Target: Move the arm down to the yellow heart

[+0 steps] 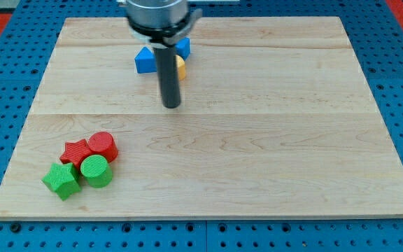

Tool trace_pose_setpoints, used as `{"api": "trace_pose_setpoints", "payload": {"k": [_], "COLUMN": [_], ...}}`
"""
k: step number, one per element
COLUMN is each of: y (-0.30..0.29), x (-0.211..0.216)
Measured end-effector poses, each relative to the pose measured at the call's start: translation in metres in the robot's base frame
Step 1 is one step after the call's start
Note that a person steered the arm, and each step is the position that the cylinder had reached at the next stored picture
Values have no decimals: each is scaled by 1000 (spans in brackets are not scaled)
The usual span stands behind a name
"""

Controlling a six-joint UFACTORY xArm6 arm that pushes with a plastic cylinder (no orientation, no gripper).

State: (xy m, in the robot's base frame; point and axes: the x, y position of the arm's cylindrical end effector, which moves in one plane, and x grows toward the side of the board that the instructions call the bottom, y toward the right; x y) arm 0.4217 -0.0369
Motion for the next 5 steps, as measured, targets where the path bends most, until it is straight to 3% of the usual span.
{"api": "trace_pose_setpoints", "payload": {"k": [1,5], "y": [30,15], "x": [12,10]}}
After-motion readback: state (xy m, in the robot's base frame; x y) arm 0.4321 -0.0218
